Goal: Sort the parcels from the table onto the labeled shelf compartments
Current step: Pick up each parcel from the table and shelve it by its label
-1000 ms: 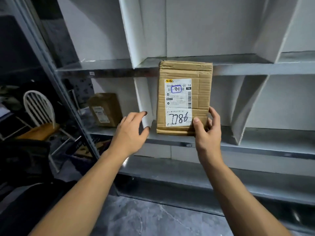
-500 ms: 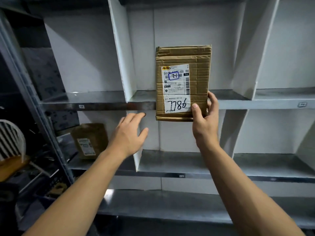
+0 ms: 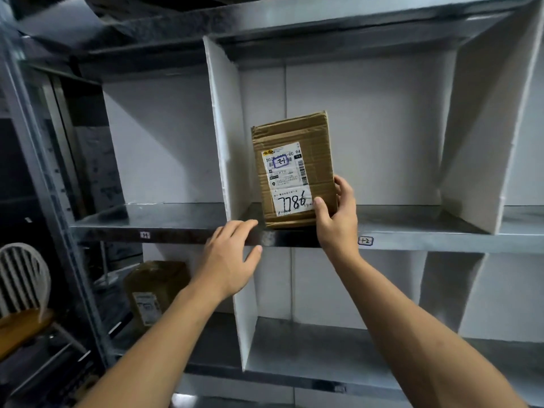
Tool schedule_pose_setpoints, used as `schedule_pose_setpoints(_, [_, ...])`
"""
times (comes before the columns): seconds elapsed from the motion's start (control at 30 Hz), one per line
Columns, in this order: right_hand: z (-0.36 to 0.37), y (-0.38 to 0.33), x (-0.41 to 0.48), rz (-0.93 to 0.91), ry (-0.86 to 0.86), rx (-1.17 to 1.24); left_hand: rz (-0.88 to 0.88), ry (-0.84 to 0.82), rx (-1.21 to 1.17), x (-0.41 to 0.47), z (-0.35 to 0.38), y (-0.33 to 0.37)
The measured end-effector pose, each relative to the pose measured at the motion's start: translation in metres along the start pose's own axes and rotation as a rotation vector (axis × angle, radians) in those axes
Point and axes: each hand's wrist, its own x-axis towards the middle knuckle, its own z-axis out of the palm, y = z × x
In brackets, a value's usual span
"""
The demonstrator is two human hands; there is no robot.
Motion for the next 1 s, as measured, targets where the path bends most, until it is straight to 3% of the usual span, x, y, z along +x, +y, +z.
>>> schedule_pose_setpoints(0.13, [0.005,0.010,0.020,-0.028,-0.062,-0.123,0.008,0.015,0.019,0.017,0.009,-0.013])
schedule_pose_setpoints(0.33, [0.004,0.012,0.040,0.073,-0.192,-0.227,0.008,0.045,-0.006,0.027,0.018,-0.024])
schedule_pose_setpoints(0.77, [0.032,0.013,0.053,0.239,-0.124,-0.307,0.089,-0.028,-0.147,0.019,0.004,-0.048])
schedule_pose_setpoints(1.0, [0.038,0.012,0.048,0.236,-0.112,-0.432,0.078,-0.035,-0.228,0.002,0.007,-0.056])
